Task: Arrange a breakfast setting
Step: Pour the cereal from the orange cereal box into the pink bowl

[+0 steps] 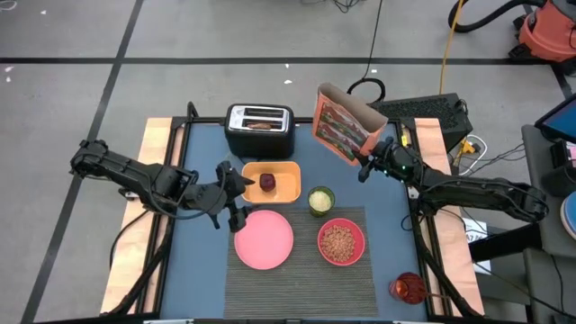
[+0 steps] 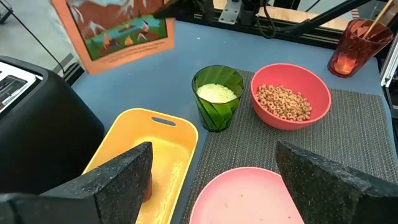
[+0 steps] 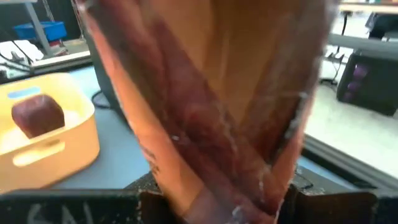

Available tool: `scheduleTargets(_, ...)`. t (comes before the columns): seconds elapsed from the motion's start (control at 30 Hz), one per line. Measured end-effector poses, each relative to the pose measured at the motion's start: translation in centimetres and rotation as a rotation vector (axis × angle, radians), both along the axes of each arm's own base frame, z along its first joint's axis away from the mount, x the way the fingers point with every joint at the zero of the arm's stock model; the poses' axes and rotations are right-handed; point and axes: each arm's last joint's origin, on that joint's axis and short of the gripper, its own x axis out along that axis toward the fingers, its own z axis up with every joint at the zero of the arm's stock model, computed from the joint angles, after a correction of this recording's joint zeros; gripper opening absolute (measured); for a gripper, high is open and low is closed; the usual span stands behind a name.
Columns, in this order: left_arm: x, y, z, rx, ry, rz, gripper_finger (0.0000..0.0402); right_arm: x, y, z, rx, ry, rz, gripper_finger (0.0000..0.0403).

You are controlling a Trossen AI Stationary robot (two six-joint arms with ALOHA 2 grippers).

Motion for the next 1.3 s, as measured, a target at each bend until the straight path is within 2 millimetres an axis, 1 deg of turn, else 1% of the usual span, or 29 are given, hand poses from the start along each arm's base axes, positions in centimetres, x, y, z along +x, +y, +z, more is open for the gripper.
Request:
scheduleTargets(0.13,0.0,0.0,0.0,0.0,0.0,0.0,0.0344,-0.5,0.2,-1.2,0.023,0.024,-0.002,0.013)
scheduleTargets(0.3,0.0,0.0,0.0,0.0,0.0,0.0,0.0344,-0.9,0.5,-2.3,0.036,0.048,-0.002,0.013)
scheduleTargets(1.17,0.0,0.0,0.0,0.0,0.0,0.0,0.0344,-1.0,0.6,-2.7,0.037,0.066,0.0,0.0131)
scheduleTargets(1.3,0.0,0.0,0.0,0.0,0.0,0.0,0.0344,-1.1,0.6,-2.9,0.047,0.085,0.0,0.0149)
